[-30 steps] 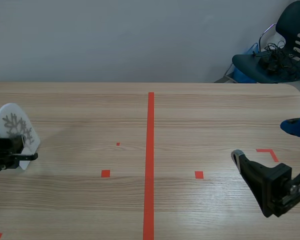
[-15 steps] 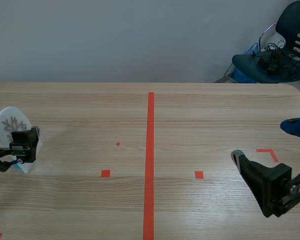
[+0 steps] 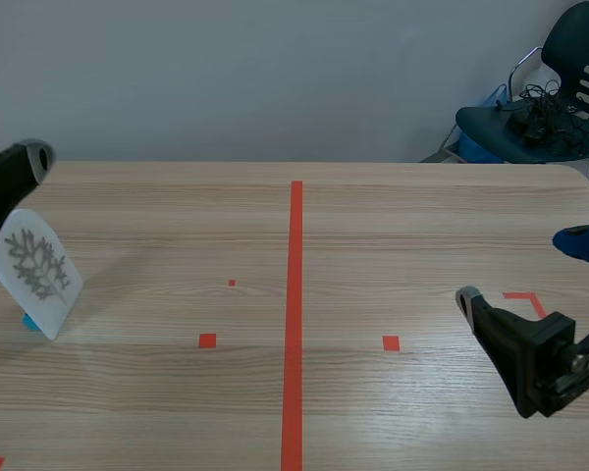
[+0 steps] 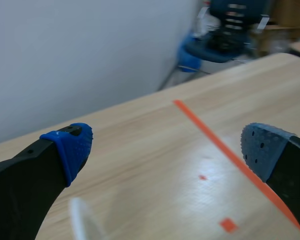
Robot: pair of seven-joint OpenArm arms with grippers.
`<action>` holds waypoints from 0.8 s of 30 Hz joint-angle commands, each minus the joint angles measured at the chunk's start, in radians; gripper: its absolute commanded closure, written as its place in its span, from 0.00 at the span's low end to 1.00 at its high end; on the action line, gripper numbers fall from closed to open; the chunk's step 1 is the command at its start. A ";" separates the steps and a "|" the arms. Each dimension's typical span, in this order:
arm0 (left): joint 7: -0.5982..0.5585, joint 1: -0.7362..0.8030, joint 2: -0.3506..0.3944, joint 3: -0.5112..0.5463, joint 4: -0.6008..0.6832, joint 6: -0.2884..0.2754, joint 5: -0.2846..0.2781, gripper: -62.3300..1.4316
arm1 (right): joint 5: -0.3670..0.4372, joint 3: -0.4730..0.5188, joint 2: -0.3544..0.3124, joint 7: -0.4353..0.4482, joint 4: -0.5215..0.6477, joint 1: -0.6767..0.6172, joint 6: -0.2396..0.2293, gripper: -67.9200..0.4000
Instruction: Do the leaf sorting experiment
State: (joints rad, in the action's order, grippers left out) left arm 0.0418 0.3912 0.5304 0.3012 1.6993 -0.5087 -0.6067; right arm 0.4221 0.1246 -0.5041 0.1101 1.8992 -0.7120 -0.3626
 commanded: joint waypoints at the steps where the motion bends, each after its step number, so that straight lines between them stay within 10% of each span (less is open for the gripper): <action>1: 0.004 0.030 -0.037 -0.012 0.019 -0.028 -0.003 0.00 | 0.024 0.041 0.000 0.005 0.036 0.014 0.003 0.00; 10: 0.060 0.130 -0.117 -0.091 0.122 -0.142 0.009 0.00 | 0.043 0.092 0.000 -0.053 0.069 0.014 -0.006 0.00; 24: 0.030 0.124 -0.117 -0.168 0.122 -0.142 0.099 0.00 | 0.043 0.092 0.000 -0.053 0.069 0.014 -0.005 0.00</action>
State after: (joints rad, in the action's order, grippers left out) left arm 0.0895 0.5179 0.4076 0.1318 1.8229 -0.6487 -0.4942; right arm 0.4572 0.2138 -0.5045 0.0471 1.9499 -0.7120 -0.3672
